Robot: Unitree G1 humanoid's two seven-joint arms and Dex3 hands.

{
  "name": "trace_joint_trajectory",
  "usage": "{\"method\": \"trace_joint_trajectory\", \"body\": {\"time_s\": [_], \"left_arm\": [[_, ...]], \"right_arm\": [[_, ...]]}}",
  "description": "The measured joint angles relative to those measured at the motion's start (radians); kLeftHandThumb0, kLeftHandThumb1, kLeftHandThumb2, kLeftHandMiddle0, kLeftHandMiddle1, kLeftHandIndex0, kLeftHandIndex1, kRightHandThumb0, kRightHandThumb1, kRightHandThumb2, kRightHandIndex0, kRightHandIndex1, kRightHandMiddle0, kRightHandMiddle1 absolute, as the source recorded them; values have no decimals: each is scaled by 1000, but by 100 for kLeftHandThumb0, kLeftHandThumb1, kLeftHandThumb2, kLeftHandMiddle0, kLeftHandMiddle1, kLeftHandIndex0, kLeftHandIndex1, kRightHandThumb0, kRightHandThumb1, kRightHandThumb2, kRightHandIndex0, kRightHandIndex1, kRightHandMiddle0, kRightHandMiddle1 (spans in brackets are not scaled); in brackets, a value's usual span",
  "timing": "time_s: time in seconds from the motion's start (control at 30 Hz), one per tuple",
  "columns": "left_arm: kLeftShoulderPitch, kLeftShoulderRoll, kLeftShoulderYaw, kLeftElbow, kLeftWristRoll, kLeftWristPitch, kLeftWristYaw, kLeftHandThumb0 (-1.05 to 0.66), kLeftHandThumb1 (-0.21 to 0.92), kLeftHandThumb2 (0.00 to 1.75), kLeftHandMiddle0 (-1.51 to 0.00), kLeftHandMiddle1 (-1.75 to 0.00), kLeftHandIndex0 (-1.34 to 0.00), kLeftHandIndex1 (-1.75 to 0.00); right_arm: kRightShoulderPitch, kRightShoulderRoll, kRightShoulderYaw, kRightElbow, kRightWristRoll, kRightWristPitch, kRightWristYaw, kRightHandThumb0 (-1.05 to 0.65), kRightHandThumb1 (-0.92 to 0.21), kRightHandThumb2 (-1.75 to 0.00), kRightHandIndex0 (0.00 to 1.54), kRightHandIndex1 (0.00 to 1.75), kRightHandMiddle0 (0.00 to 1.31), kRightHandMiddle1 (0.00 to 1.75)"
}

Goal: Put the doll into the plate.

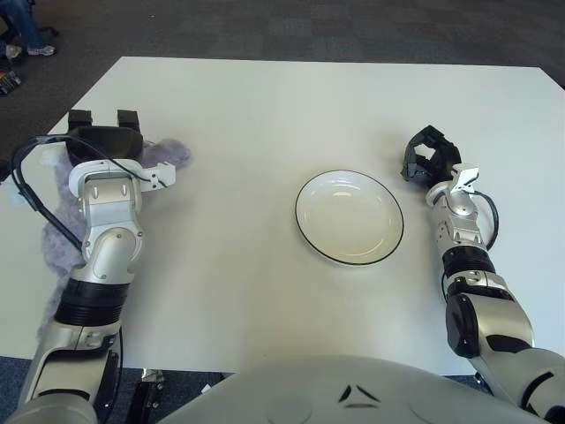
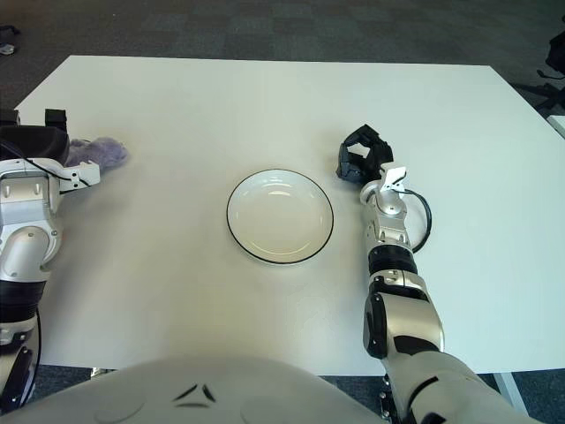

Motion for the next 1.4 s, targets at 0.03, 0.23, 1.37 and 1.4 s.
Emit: {"method": "trace_joint_trajectory", "body": {"time_s": [0.03,0.23,1.37,1.4], "left_arm": [[0,0,0,1,-4,3,4,32,46,110,-47,-175,-11,-129],[-1,-2,0,3,-42,20,45,6,41,116,-52,-175,-39,-155],[-5,-66,-18,49,-419,-49,612,-1,10,149,-74,-169,-68,-158],[-5,-67,-18,54,-430,-58,629,-1,10,149,-73,-168,-69,-160]], "right_arm": [[1,0,0,-2,0,2,1,-48,-34,-128,124,175,59,175],[5,0,-2,-14,1,17,4,-48,-34,-129,125,175,60,175],[16,0,-1,-55,22,66,30,-48,-34,-129,124,175,60,175],[16,0,-1,-56,22,66,32,-48,-34,-129,124,175,60,175]]}}
